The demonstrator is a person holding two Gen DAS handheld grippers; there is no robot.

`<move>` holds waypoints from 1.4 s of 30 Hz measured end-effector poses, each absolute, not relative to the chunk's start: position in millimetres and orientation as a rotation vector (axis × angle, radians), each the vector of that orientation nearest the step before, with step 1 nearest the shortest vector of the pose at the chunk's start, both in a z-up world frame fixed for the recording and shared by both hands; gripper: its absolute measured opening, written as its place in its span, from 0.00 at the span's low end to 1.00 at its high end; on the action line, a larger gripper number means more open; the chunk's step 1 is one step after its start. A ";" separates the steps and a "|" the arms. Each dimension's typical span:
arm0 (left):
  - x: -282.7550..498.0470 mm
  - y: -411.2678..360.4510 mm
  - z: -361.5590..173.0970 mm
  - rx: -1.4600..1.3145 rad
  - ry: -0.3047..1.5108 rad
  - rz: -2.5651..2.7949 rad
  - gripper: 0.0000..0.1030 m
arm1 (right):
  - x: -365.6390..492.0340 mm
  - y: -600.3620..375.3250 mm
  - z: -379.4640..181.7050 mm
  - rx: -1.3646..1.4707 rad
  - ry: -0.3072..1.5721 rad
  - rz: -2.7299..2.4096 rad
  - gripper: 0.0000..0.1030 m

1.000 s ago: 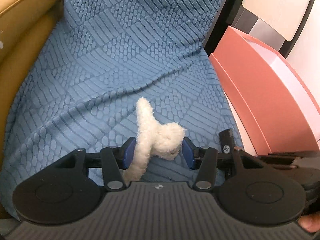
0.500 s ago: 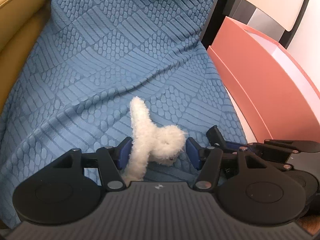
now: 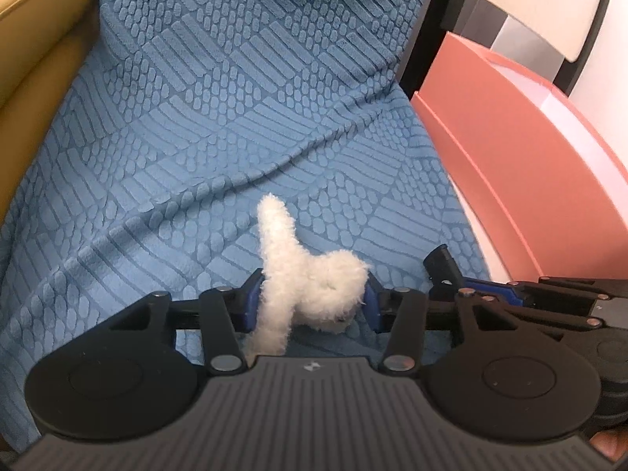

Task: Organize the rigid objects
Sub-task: 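Lift the white fluffy toy and black stick and carry both over the pink box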

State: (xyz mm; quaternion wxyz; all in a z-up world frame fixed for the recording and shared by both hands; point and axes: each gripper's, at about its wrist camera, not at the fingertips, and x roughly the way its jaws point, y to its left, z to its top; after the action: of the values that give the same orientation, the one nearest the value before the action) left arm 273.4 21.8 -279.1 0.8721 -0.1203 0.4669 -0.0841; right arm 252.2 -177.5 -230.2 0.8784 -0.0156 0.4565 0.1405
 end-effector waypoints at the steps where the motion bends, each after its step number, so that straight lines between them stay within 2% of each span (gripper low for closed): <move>1: 272.7 23.5 -277.6 -0.265 0.972 -0.177 0.53 | 252.0 -178.1 -227.8 -0.031 0.948 0.288 0.12; 12: 257.8 29.1 -225.7 -0.331 0.909 -0.149 0.53 | 239.3 -186.4 -177.5 -0.009 0.885 0.297 0.12; 29: 186.6 -4.9 -101.7 -0.340 0.774 -0.152 0.53 | 180.0 -222.1 -74.7 0.012 0.793 0.294 0.12; 42: 139.0 -38.8 -48.3 -0.325 0.711 -0.164 0.53 | 134.5 -244.3 -35.5 0.024 0.745 0.292 0.12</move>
State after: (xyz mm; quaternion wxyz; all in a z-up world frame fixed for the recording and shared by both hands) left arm 139.0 -38.8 -48.3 0.9213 -0.1583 0.3461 -0.0799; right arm 134.5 -244.3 -35.5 0.9209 0.0119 0.3628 0.1420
